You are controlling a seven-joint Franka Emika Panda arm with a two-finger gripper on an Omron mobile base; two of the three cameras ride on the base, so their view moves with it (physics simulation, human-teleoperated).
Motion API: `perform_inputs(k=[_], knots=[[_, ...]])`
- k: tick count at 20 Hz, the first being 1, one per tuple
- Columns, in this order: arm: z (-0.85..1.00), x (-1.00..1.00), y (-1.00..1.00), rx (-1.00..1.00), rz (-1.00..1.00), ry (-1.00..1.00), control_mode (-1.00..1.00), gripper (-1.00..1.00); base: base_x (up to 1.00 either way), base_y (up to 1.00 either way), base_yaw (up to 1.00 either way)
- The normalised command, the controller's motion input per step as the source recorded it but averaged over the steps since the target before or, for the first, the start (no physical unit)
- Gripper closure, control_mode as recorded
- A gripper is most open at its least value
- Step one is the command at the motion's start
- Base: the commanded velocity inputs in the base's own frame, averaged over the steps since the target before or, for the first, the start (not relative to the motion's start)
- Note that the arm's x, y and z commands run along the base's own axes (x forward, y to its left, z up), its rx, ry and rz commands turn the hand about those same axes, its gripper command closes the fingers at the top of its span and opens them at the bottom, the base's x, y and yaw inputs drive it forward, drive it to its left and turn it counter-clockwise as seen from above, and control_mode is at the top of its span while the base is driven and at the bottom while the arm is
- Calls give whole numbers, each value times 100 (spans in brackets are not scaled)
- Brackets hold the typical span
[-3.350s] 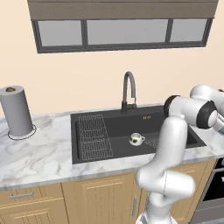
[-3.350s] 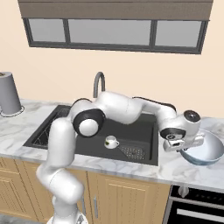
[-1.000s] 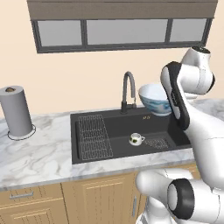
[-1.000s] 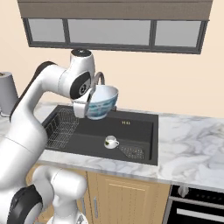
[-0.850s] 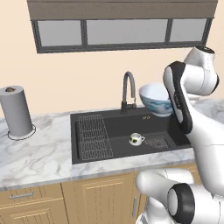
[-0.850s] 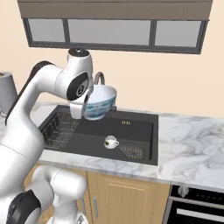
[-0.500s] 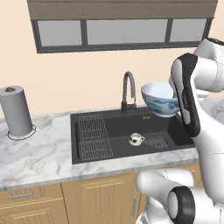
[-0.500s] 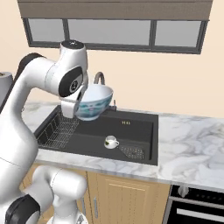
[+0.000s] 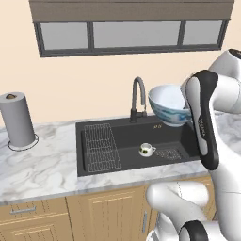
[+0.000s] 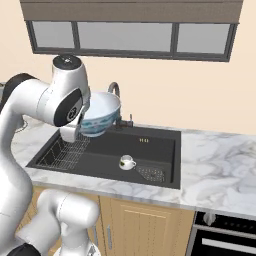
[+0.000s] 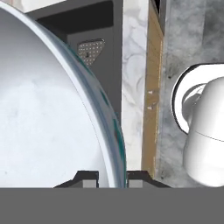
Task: Pick the mug and place it in the sink. Pick the bowl and place it in the open cabinet and then close the cabinet.
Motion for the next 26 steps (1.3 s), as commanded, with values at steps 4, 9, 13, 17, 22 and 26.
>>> perform_inputs(k=[4, 9, 13, 17, 22, 26], knots=[[0, -4, 5, 0, 0, -5, 100, 100, -46, 26, 0], [0, 0, 0, 0, 0, 0, 100, 100, -100, 50, 0], [0, 0, 0, 0, 0, 0, 100, 100, -100, 79, 0], [0, 0, 0, 0, 0, 0, 100, 100, -100, 100, 0], [0, 0, 0, 0, 0, 0, 100, 100, -100, 100, 0], [0, 0, 0, 0, 0, 0, 100, 100, -72, 100, 0]])
